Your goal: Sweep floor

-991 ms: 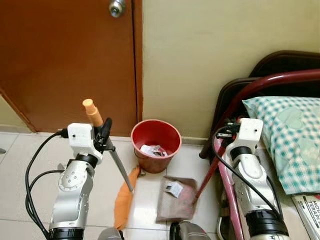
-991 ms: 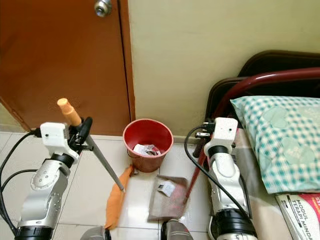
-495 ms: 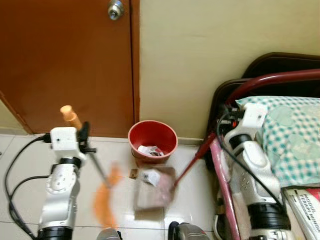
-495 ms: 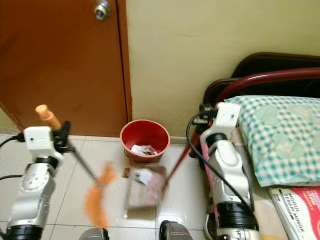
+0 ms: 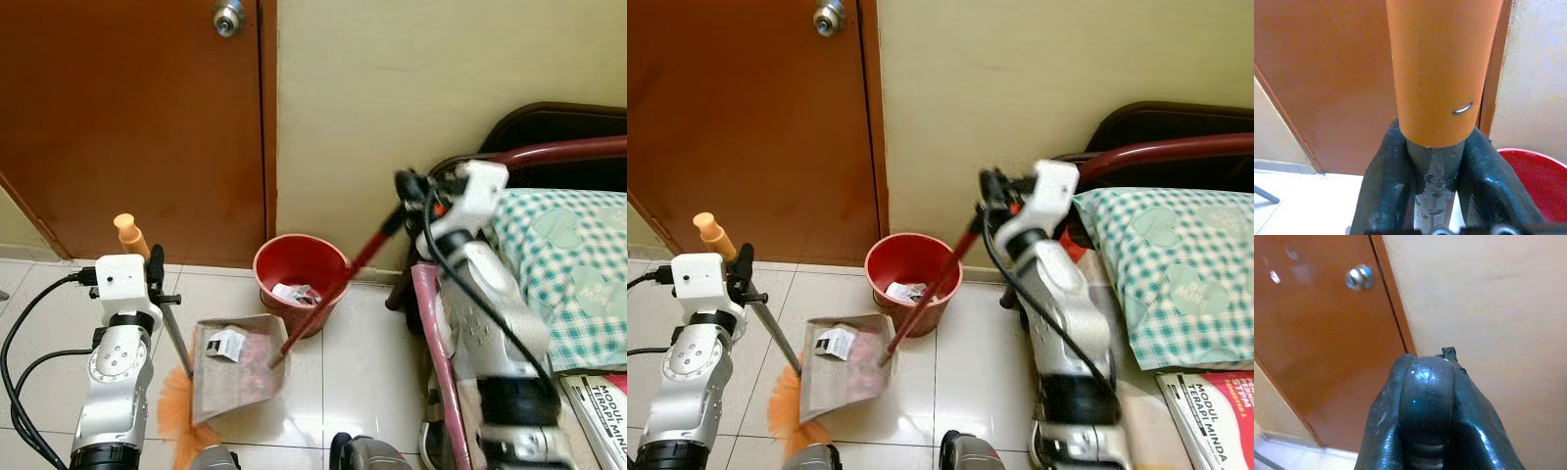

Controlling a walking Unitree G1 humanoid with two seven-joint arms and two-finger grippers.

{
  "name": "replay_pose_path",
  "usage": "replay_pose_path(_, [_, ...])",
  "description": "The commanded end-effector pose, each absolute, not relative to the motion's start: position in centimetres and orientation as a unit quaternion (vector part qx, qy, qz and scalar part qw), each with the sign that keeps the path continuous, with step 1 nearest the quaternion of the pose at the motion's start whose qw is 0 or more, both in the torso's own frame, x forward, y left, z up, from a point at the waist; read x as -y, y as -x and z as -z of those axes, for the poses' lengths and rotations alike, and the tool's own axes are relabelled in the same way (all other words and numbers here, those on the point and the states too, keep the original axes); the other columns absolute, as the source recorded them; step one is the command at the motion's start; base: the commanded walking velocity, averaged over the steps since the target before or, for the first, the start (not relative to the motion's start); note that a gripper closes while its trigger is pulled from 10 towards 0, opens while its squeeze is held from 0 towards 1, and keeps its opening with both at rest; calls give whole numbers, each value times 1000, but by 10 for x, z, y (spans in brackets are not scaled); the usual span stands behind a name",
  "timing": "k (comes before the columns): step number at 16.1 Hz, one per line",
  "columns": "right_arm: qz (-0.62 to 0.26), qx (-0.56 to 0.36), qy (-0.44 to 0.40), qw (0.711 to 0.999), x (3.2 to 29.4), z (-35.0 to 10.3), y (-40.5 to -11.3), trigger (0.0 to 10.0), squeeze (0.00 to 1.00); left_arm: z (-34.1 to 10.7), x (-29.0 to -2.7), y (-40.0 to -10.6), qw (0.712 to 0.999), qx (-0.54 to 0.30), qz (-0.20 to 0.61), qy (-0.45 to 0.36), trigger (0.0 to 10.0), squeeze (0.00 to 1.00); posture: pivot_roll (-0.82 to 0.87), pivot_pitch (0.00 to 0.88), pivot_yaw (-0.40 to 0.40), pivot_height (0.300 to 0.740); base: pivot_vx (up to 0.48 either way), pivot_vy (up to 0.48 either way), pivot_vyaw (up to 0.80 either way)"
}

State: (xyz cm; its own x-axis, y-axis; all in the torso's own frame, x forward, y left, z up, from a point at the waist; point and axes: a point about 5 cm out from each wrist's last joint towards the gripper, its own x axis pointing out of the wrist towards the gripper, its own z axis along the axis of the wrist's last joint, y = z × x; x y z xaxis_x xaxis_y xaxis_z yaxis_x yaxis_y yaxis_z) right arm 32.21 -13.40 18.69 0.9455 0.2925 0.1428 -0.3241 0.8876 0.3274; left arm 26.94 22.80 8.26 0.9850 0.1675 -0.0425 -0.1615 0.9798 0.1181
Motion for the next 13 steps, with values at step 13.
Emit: replay_pose_path(13, [-83,278,-6,957,158,-309,-345,10000,0,-81,-212,-274,998,-16,-52,-37,10000,0,-31,99,-60,740,0,0,0])
